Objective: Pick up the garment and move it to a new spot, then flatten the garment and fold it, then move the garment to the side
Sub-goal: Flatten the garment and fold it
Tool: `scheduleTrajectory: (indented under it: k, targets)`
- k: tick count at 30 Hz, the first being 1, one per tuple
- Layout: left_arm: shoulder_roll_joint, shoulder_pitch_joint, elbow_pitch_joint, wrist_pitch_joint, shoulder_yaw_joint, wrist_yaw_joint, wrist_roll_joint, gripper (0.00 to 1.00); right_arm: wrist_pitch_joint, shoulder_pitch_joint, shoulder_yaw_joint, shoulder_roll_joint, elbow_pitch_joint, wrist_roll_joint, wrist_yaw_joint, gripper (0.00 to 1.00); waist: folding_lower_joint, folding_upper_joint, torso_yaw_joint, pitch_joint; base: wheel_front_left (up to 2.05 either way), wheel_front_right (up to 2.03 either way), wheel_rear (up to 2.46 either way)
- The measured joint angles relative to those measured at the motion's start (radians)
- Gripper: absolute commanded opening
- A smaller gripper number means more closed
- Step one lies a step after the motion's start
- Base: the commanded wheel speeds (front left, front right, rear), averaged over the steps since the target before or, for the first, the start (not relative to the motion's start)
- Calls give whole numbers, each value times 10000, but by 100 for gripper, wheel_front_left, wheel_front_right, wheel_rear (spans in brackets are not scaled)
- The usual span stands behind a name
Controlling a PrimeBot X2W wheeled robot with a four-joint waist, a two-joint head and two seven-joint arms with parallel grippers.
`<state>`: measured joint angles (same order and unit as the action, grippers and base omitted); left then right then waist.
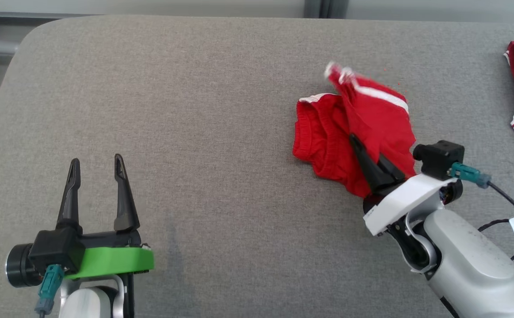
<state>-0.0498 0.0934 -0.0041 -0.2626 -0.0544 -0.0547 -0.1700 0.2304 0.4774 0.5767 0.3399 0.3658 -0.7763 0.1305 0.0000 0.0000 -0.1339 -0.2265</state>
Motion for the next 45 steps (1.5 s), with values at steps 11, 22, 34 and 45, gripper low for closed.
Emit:
scheduleTrajectory:
  k: [11, 22, 34, 45]
  targets:
    - [0, -1, 46, 0, -98, -69, -142, 100, 282, -62, 922, -337, 456, 255, 2, 100, 0, 0, -355, -175, 0, 0, 0]
    - [0, -9, 69, 0, -127, -84, -123, 100, 322, -1284, -2646, 207, -1175, 1582, 2, 100, 0, 0, -41, -105, 0, 0, 0]
    - [0, 163, 117, 0, -399, -65, -113, 100, 322, -903, -2406, -464, 332, 3120, 2, 0, 0, 0, -207, -356, 0, 0, 0]
    - [0, 265, 217, 0, -504, -56, -127, 100, 322, -375, -757, -1894, 1296, 3488, 2, 0, 0, 0, -599, -668, 0, 0, 0]
